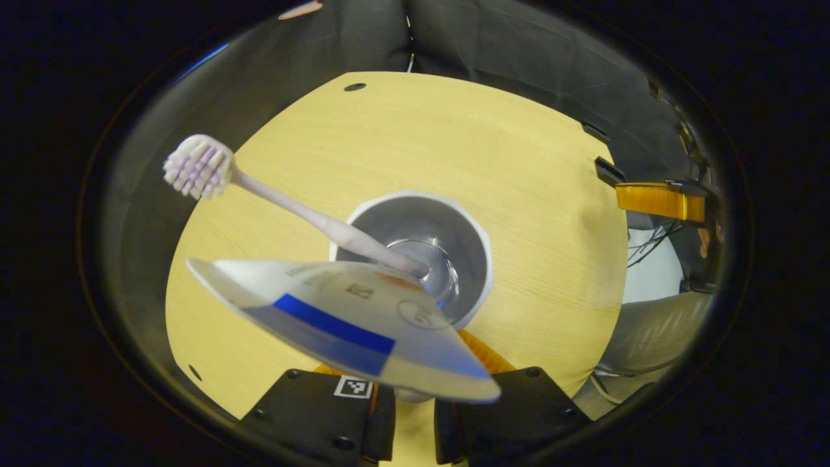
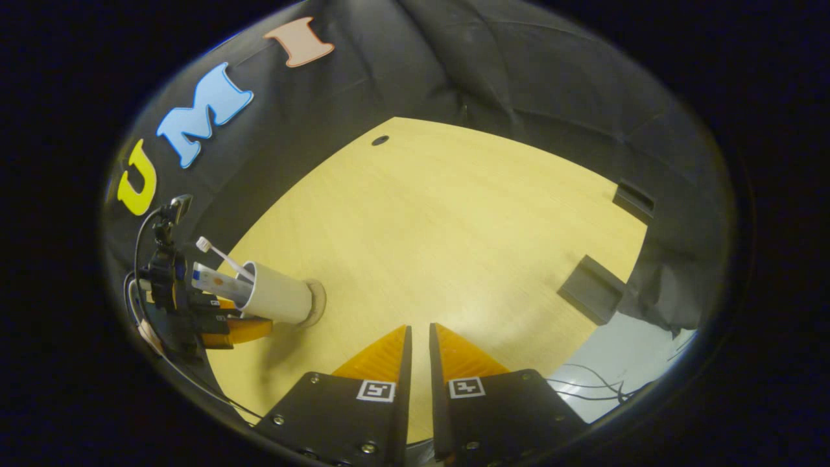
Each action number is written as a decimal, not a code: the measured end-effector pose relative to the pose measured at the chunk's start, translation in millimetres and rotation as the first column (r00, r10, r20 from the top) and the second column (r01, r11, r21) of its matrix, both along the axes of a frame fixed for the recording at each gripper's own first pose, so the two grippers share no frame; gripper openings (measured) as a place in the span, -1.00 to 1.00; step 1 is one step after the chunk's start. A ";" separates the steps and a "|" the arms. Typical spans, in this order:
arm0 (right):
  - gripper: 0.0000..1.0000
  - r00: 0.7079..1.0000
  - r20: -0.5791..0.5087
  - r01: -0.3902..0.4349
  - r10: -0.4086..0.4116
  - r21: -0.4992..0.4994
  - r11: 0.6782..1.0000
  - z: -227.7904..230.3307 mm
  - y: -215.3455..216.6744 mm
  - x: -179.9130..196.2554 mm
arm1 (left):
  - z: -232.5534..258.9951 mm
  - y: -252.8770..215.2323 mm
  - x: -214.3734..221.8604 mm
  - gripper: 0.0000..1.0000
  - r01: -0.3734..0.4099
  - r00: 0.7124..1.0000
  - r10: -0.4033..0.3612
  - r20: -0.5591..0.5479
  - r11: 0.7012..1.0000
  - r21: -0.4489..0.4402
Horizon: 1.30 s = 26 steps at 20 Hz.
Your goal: Put the toothbrush and toothpaste on the desktop into the cup, then pick up the cup and place it on the coaster on the desktop.
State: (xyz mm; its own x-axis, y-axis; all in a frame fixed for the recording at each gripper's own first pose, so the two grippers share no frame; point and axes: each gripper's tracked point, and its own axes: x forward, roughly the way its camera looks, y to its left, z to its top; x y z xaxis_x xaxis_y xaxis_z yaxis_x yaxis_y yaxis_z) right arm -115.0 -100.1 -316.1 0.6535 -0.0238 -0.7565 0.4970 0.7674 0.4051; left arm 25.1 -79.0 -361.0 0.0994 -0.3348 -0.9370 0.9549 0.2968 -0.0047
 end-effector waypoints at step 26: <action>-0.68 0.869 0.149 -0.441 0.472 -0.201 0.875 75.8 94.8 94.5 | 137.0 113.8 -6.8 -0.18 -0.464 0.801 0.569 0.187 0.787 -0.406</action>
